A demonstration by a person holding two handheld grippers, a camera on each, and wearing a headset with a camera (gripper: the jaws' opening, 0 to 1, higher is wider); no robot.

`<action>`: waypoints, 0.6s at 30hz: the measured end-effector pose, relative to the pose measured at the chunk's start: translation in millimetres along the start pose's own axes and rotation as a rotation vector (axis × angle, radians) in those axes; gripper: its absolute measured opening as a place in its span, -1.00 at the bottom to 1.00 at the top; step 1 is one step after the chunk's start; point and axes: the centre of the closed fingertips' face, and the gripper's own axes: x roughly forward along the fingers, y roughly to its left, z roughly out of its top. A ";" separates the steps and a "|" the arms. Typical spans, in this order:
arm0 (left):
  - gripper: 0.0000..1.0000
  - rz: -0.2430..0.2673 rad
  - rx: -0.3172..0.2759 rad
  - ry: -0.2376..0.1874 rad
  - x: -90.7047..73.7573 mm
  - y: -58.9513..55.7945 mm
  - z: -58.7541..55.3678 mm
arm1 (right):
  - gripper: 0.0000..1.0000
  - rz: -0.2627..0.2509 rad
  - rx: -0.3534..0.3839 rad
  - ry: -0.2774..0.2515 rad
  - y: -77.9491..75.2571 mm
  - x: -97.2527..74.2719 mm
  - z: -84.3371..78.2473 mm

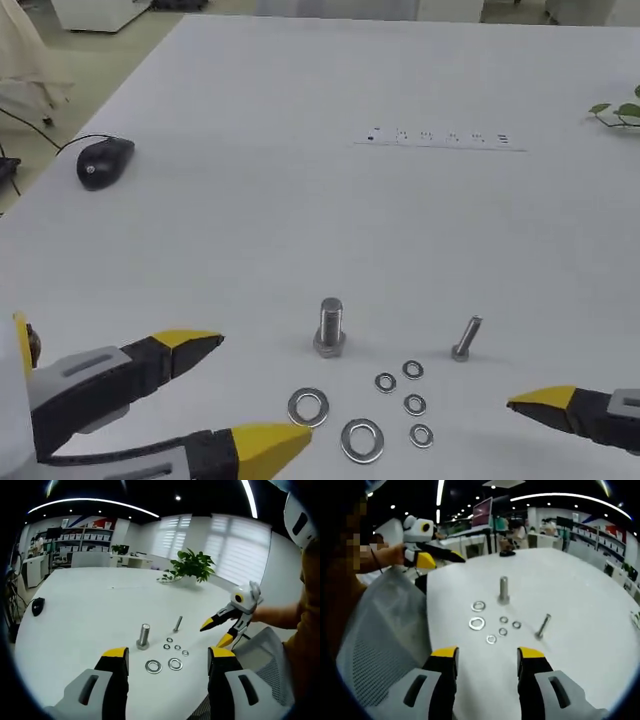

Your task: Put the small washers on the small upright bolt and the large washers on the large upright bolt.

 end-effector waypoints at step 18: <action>0.27 -0.008 0.017 0.059 2.2 6.3 -13.4 | -0.21 0.196 -0.152 0.183 12.9 50.1 4.0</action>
